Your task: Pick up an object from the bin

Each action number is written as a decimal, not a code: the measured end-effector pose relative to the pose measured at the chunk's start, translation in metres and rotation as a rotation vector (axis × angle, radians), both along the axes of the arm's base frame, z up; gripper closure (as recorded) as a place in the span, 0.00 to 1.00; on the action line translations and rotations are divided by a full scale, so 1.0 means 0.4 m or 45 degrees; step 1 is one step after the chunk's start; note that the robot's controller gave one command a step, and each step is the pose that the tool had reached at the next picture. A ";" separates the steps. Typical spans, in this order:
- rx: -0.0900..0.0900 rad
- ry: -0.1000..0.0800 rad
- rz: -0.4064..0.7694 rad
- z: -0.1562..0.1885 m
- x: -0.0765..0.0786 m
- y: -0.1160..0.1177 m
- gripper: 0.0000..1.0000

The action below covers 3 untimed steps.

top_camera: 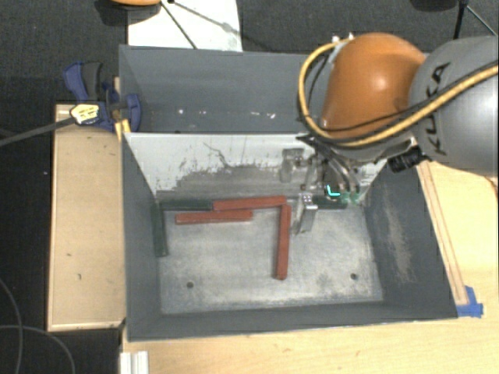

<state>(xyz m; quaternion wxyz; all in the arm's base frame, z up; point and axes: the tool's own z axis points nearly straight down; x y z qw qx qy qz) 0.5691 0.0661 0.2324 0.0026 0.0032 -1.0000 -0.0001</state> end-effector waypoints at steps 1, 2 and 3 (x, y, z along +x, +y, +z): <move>0.001 -0.011 -0.003 0.011 0.004 -0.001 0.00; 0.001 -0.014 0.328 -0.048 0.002 0.004 0.00; 0.002 -0.010 0.921 -0.159 0.033 -0.012 0.00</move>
Offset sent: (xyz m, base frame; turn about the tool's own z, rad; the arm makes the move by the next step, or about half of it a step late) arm -0.0026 0.0033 -0.0724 -0.7807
